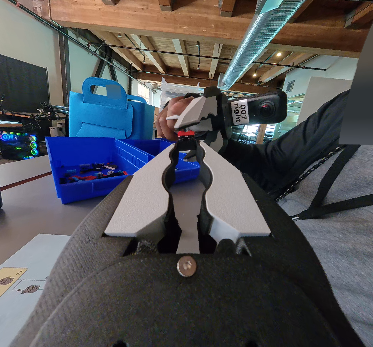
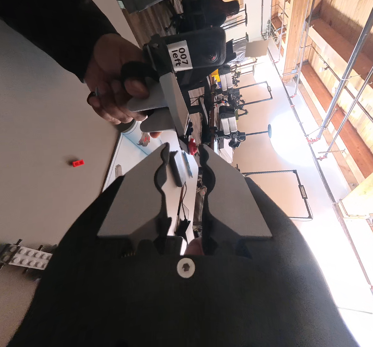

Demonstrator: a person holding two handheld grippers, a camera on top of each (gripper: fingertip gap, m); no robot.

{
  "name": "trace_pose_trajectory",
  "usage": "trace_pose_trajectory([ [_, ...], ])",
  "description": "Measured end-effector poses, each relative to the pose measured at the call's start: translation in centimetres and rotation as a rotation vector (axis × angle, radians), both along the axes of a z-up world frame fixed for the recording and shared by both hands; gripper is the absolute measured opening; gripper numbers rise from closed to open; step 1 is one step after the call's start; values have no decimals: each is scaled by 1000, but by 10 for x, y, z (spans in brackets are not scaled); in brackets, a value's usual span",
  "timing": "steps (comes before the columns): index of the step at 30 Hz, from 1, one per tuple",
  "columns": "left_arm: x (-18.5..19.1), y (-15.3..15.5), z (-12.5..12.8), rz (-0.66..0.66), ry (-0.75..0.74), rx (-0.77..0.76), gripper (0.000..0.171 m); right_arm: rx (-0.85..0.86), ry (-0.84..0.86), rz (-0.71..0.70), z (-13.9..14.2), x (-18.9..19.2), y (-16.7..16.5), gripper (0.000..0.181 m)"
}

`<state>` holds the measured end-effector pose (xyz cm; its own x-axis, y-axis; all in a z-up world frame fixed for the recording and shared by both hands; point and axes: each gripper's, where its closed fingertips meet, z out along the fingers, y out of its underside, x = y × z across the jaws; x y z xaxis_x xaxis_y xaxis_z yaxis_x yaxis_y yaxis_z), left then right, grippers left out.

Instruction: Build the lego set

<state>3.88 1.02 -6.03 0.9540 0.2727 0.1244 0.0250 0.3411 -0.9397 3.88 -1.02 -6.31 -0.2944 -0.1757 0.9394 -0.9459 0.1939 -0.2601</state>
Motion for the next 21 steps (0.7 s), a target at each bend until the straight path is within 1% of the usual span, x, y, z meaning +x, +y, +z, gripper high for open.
trace_pose_trajectory([
  [6, 0, 2, -1, 1, -1, -9, 17, 5, 5, 7, 1, 1, -4, 18],
  [21, 2, -1, 5, -13, 2, 44, 17, -60, -34, 16, 9, 2, -7, 18],
])
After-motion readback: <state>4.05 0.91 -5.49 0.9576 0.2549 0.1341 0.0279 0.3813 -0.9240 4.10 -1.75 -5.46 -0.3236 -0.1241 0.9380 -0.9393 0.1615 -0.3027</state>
